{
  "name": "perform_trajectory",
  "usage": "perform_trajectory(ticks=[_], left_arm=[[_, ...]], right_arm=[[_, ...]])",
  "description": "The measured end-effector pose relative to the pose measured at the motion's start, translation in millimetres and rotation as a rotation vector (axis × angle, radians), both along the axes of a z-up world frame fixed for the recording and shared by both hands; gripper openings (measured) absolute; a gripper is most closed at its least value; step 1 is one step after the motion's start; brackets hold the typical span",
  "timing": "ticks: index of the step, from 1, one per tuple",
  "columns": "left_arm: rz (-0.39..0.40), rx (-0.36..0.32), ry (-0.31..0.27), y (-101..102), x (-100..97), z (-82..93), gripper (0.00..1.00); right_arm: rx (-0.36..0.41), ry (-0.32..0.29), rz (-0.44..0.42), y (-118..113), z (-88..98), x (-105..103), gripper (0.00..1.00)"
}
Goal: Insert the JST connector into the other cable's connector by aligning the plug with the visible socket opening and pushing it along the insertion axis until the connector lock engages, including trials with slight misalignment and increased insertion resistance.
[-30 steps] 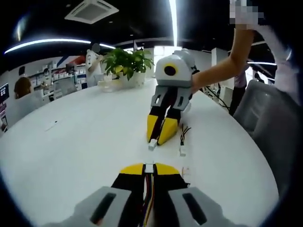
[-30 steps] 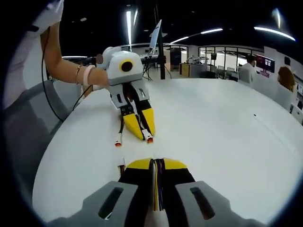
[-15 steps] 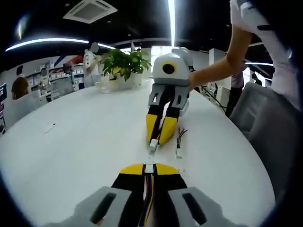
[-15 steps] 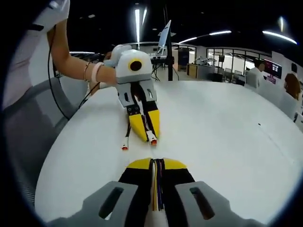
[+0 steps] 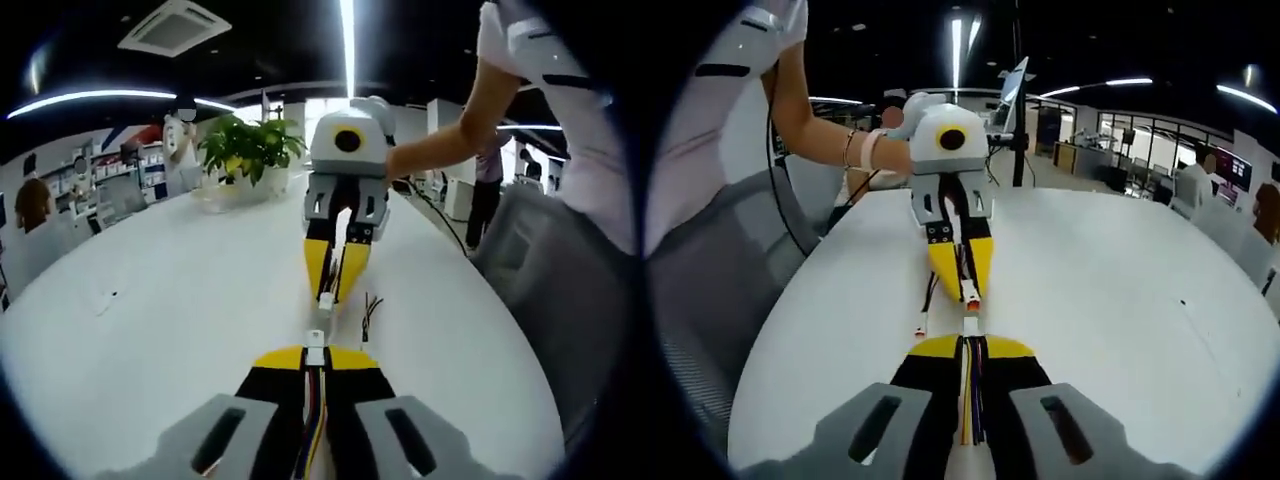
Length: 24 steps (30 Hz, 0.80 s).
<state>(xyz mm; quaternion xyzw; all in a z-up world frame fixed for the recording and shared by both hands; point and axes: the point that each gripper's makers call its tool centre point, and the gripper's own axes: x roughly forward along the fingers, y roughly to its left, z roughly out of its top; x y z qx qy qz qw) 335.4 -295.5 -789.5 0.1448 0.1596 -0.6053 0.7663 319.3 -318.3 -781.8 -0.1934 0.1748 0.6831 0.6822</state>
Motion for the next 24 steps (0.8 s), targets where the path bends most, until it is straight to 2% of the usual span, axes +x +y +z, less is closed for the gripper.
perform_trajectory(ticks=[6,11,13,24], left_arm=[[-0.014,0.039,-0.045,0.7,-0.3,11.9,0.0],[-0.008,0.015,-0.035,-0.7,0.2,22.7,0.0],[-0.015,0.034,-0.056,-0.8,-0.4,24.0,0.0],[-0.04,0.04,-0.056,-9.2,-6.2,27.7,0.0]], right_arm=[[0.012,-0.005,0.001,0.0,10.5,4.9,0.03],[0.012,-0.016,0.02,0.4,13.2,8.9,0.03],[0.013,-0.019,0.023,0.3,14.1,10.7,0.03],[0.012,-0.028,0.038,1.2,12.8,11.6,0.03]])
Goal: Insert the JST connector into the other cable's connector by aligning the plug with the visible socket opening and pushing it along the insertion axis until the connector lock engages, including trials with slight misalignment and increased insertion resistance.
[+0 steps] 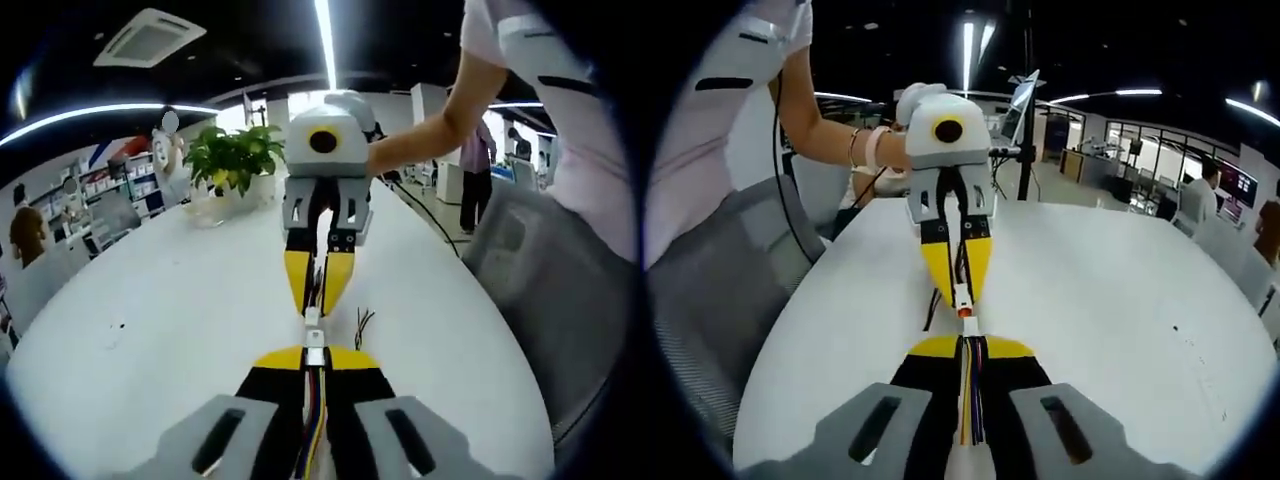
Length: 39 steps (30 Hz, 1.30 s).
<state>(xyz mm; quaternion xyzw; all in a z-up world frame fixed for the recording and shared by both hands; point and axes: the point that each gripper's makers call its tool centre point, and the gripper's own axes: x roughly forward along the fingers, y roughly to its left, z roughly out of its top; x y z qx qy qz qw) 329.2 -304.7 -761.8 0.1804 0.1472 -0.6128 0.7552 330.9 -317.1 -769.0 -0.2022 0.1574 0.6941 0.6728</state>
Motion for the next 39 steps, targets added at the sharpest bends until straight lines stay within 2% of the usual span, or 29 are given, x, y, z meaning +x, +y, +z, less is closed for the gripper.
perform_trajectory(ticks=[25,39], left_arm=[[-0.014,0.013,0.009,-7.3,-0.1,-4.7,0.0],[-0.021,-0.02,0.025,-9.5,-0.6,0.3,0.0]], right_arm=[[-0.016,0.001,0.018,-1.7,-4.1,-6.3,0.03],[0.011,-0.018,0.04,-1.7,1.5,-7.3,0.03]])
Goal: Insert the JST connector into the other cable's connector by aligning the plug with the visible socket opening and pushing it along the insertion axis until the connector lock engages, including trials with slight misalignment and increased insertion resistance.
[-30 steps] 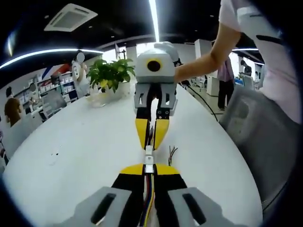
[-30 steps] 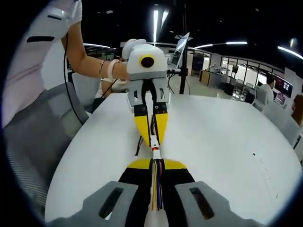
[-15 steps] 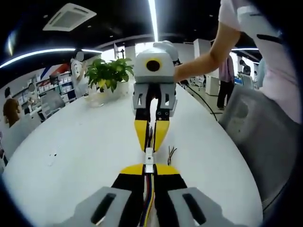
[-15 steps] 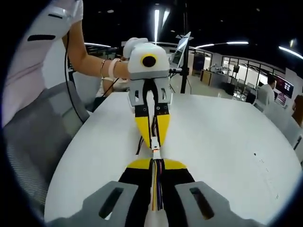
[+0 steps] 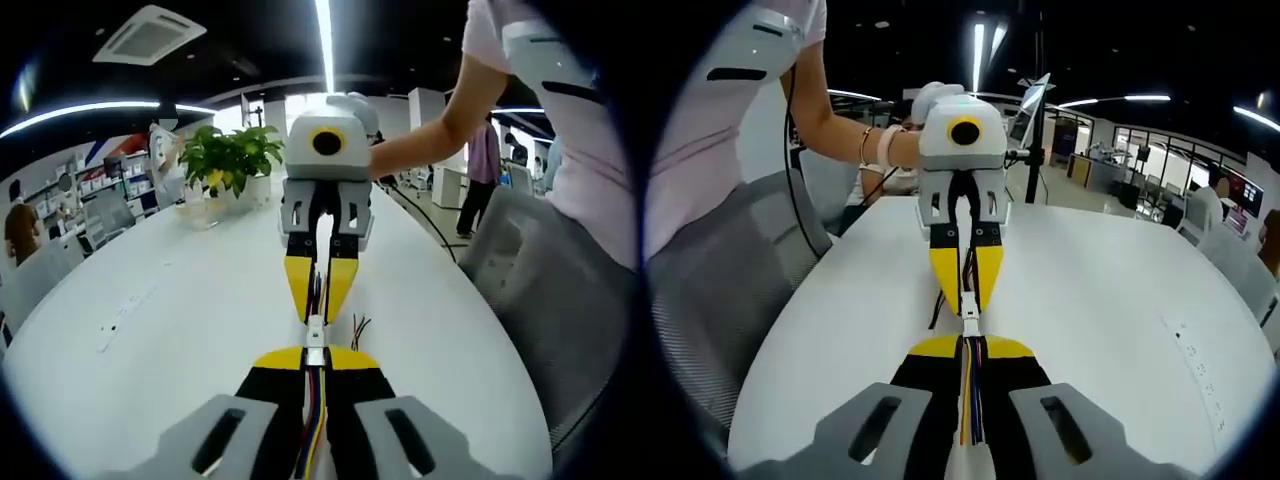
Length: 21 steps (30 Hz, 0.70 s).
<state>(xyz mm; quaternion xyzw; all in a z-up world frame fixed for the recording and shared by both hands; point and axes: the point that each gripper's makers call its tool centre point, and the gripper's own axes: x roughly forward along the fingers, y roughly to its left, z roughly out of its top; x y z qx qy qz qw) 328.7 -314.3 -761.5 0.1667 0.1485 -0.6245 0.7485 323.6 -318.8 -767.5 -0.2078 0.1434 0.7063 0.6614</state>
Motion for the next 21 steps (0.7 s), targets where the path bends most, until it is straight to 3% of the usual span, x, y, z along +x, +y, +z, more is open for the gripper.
perform_trajectory(ticks=[10,12,21], left_arm=[[-0.014,-0.024,-0.001,-1.9,-1.5,3.9,0.0],[-0.013,-0.03,-0.007,-1.3,-0.9,5.4,0.0],[-0.001,-0.057,0.002,-2.0,1.0,10.7,0.0]], right_arm=[[0.023,0.003,0.013,1.8,5.0,-3.1,0.03],[0.033,-0.021,0.018,1.9,6.7,-2.8,0.02],[0.06,0.021,-0.004,1.1,13.0,-0.3,0.02]])
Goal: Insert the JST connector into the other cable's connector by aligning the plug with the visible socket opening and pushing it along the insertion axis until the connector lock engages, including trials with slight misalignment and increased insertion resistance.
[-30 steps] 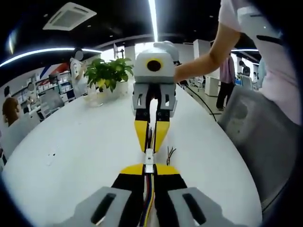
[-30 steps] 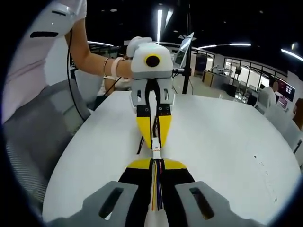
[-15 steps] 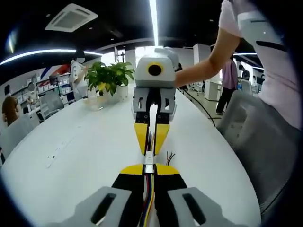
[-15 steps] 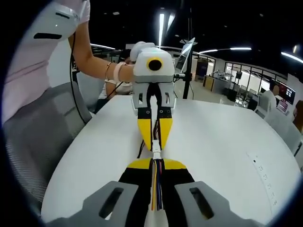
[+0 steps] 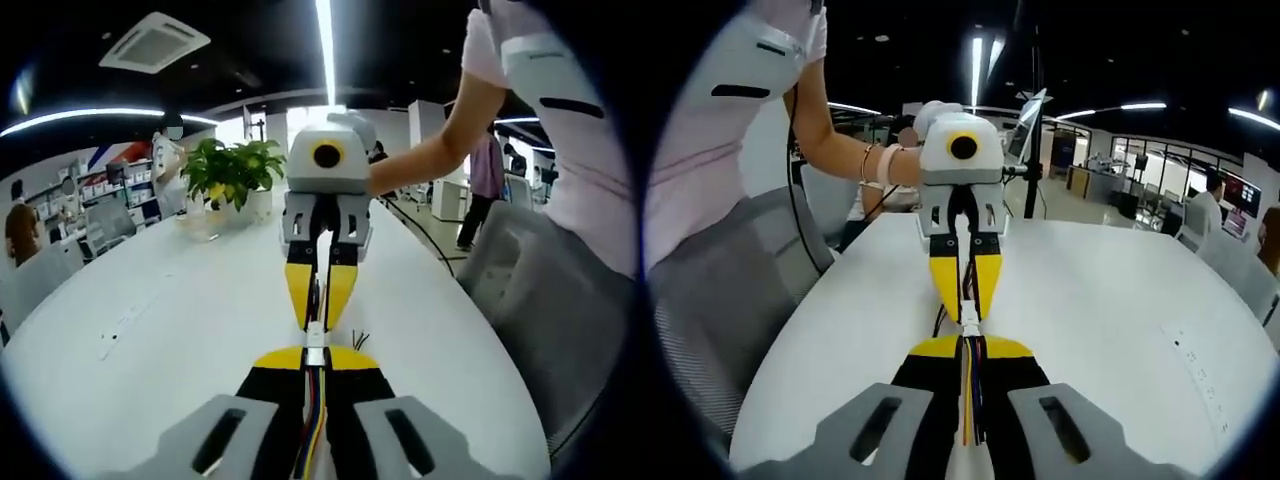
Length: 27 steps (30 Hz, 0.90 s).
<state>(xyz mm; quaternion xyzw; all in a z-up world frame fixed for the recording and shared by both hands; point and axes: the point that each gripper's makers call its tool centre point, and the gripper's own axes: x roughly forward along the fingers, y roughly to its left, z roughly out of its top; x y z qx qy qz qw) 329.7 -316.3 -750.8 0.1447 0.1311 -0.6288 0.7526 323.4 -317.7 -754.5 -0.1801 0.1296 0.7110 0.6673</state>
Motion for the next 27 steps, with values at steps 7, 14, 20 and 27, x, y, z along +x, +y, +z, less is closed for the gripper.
perform_trajectory(ticks=[7,14,20,27], left_arm=[[-0.011,-0.002,-0.01,-2.4,-1.4,1.6,0.0],[-0.006,-0.003,-0.014,-2.7,0.1,2.1,0.0],[-0.005,-0.026,0.001,-3.4,0.9,4.3,0.0],[-0.011,0.013,-0.004,-3.5,1.6,-8.5,0.0]], right_arm=[[0.01,0.024,-0.002,-1.4,0.8,-1.2,0.02],[0.016,0.036,-0.011,-1.2,0.9,-0.1,0.01],[0.038,0.057,-0.011,1.6,1.4,0.9,0.01],[0.029,0.059,-0.004,7.5,-10.7,3.5,0.01]])
